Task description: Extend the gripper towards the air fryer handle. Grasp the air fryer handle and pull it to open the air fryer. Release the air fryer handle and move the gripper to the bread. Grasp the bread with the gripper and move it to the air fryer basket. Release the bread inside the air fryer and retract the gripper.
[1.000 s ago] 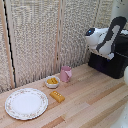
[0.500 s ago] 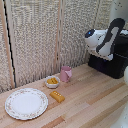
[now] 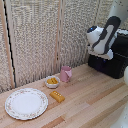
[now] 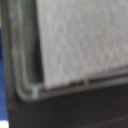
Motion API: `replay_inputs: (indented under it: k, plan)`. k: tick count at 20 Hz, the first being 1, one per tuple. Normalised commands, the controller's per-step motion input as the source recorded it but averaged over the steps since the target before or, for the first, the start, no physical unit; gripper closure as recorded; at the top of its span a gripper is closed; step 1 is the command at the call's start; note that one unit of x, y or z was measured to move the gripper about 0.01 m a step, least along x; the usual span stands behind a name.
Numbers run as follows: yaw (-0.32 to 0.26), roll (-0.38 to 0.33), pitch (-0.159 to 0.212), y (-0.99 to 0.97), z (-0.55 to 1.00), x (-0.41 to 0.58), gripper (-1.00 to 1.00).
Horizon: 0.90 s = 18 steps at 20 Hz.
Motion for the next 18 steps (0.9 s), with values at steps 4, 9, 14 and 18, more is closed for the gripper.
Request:
replay_inputs:
  k: [4, 9, 14, 18]
  plan:
    - [-0.132, 0.33, 0.0, 0.46, 0.12, 0.0, 1.0]
    - [-0.161, 0.243, -0.003, 0.5, 0.1, 0.0, 1.0]
    - [-0.12, 0.042, -0.096, 0.82, -0.18, 0.0, 1.0]
    - [-0.101, 0.03, -0.159, 0.89, -0.18, -0.001, 1.0]
